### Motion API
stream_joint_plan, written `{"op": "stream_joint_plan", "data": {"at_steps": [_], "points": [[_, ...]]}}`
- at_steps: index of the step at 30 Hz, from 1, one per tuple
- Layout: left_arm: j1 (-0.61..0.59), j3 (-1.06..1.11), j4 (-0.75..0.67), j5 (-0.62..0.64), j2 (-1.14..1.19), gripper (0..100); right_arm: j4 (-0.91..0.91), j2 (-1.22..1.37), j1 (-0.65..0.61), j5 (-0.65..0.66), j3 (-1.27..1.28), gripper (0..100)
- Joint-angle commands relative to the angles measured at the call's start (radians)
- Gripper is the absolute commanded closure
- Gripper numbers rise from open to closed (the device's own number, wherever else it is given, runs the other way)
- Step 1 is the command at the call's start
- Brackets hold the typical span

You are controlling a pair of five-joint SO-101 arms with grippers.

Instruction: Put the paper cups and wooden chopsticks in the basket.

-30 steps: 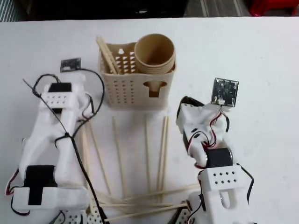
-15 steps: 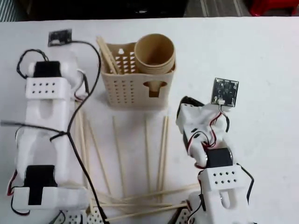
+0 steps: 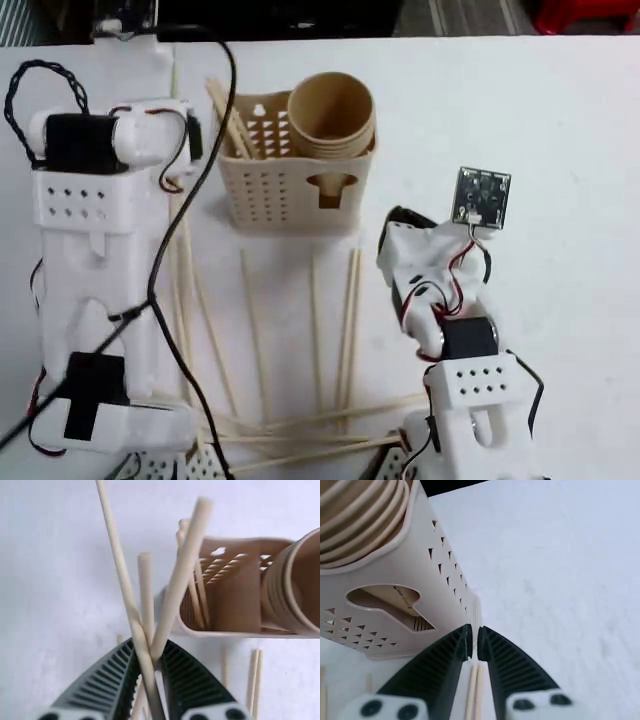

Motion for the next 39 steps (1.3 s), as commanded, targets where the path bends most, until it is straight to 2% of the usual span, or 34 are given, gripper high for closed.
{"op": "stream_joint_plan", "data": {"at_steps": [1,11,25,32,39], "points": [[0.030,-0.146,0.003,-0.009,-0.008,98,-0.021,-0.022,0.004,-0.006,-0.003,96.4],[0.085,-0.334,-0.035,-0.005,-0.007,98,-0.021,-0.022,0.002,-0.005,-0.003,96.4],[0.140,-0.304,-0.356,0.018,0.002,98,-0.021,-0.022,0.002,-0.005,-0.003,96.4],[0.163,-0.149,-0.592,0.017,0.002,98,-0.021,-0.022,0.007,-0.002,-0.003,96.4],[0.150,0.061,-0.755,0.012,-0.007,98,-0.021,-0.024,0.005,-0.002,-0.003,96.4]]}}
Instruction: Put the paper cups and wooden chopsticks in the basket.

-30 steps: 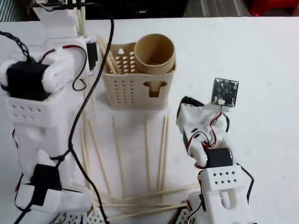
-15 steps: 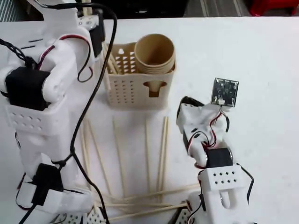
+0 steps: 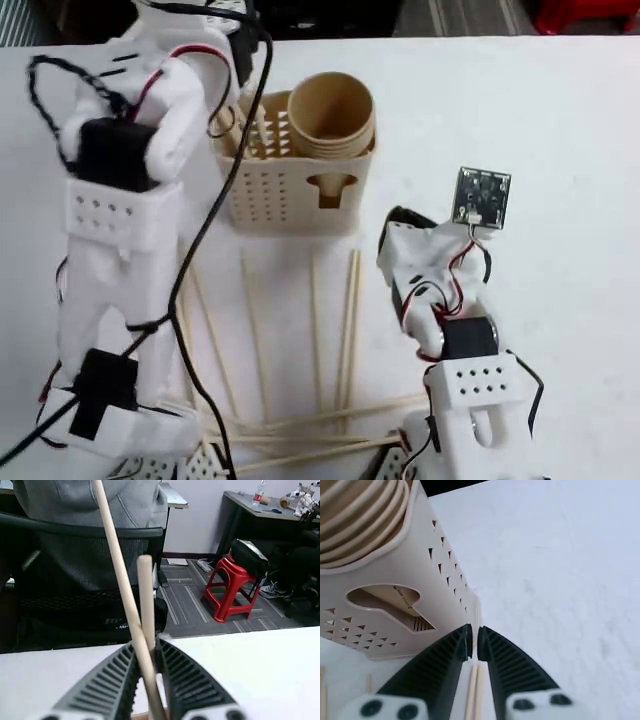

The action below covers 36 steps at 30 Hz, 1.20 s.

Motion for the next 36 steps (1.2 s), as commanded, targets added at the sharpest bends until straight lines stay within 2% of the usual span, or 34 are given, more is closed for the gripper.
{"op": "stream_joint_plan", "data": {"at_steps": [1,8,12,17,25,32,36], "points": [[-0.012,0.075,-0.098,0.005,-0.013,98,-0.021,-0.024,0.005,0.000,-0.003,96.4],[-0.041,0.167,-0.052,0.008,-0.050,98,-0.021,-0.025,0.004,0.000,-0.003,96.4],[-0.053,0.313,-0.064,0.009,-0.125,98,-0.021,-0.027,0.007,0.000,-0.003,96.4],[-0.056,0.614,-0.195,0.011,-0.294,98,-0.021,-0.027,0.007,0.000,-0.003,96.4],[-0.054,1.198,-0.509,0.005,-0.607,97,-0.021,-0.024,0.008,0.000,-0.003,96.4],[-0.058,1.445,-0.560,0.012,-0.714,77,-0.021,-0.022,0.007,0.000,-0.003,96.4],[-0.059,1.481,-0.565,0.009,-0.762,76,-0.021,-0.022,0.007,0.000,-0.003,96.4]]}}
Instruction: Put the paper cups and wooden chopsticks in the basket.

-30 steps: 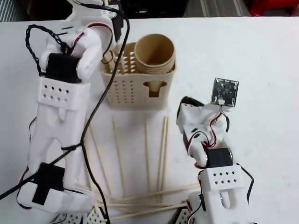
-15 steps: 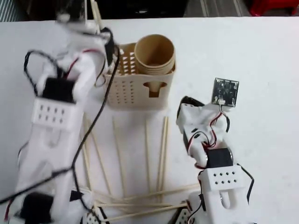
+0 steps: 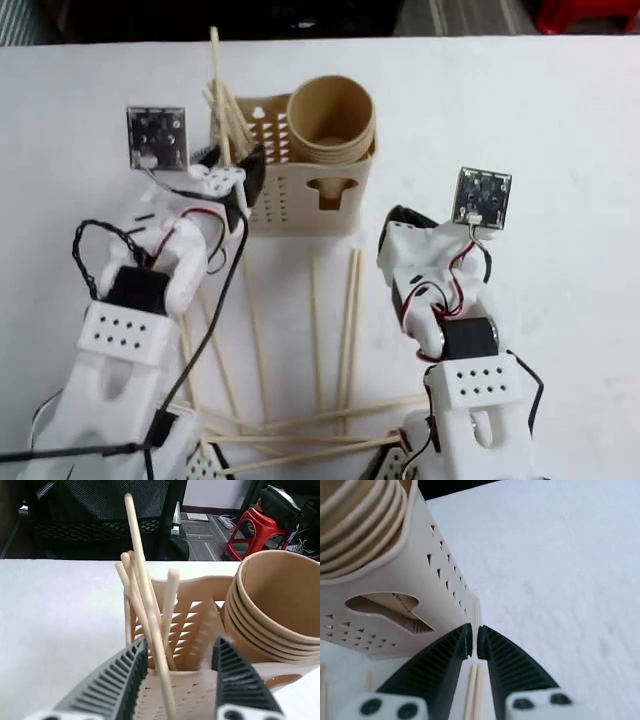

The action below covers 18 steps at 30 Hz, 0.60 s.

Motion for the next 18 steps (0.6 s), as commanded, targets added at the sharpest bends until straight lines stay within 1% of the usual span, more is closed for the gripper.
{"op": "stream_joint_plan", "data": {"at_steps": [1,9,14,18], "points": [[-0.016,0.014,-0.003,0.008,-0.054,76,-0.019,-0.019,0.008,0.000,-0.005,96.4],[-0.111,0.015,0.002,0.011,-0.151,76,-0.019,-0.019,0.008,0.000,-0.005,96.4],[-0.137,0.012,0.071,0.006,-0.203,76,-0.019,-0.019,0.008,0.000,-0.005,96.4],[-0.154,0.012,0.157,0.006,-0.280,76,-0.019,-0.022,0.008,0.002,-0.005,96.4]]}}
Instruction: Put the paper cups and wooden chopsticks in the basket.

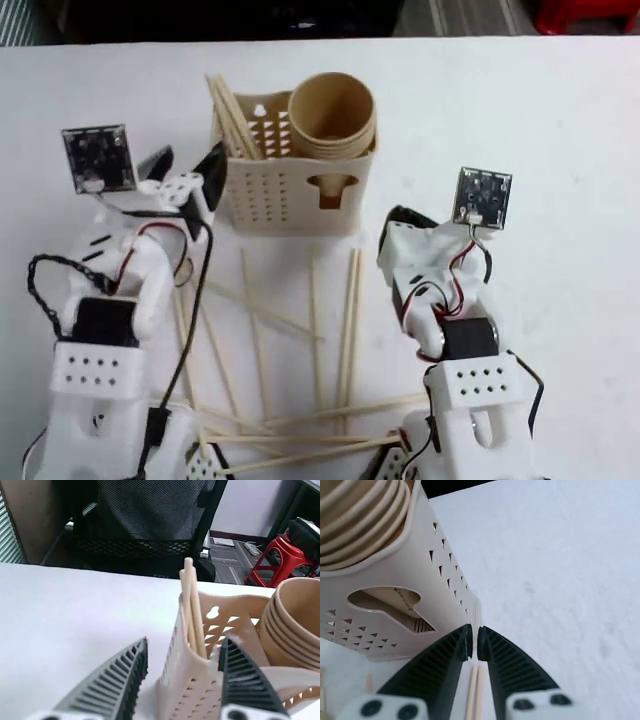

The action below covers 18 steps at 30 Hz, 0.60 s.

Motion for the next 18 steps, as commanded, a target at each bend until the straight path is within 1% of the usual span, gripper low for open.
{"op": "stream_joint_plan", "data": {"at_steps": [1,4,7,9,13,16,18], "points": [[-0.019,-0.008,0.069,0.006,-0.093,76,-0.018,-0.024,0.008,0.002,-0.005,96.4],[-0.050,-0.006,0.152,0.006,-0.171,76,-0.012,-0.028,0.007,0.014,-0.008,96.4],[-0.085,-0.005,0.244,0.006,-0.237,76,0.021,-0.028,0.001,0.132,-0.032,96.4],[-0.114,0.012,0.285,0.005,-0.266,76,0.111,-0.028,0.001,0.172,-0.095,96.4],[-0.174,0.121,0.249,0.003,-0.286,76,0.366,-0.016,-0.019,0.180,-0.259,96.1],[-0.202,0.232,0.173,0.003,-0.291,76,0.518,-0.016,-0.088,0.180,-0.322,90.5],[-0.217,0.304,0.121,0.003,-0.291,76,0.576,0.005,-0.151,0.170,-0.331,87.2]]}}
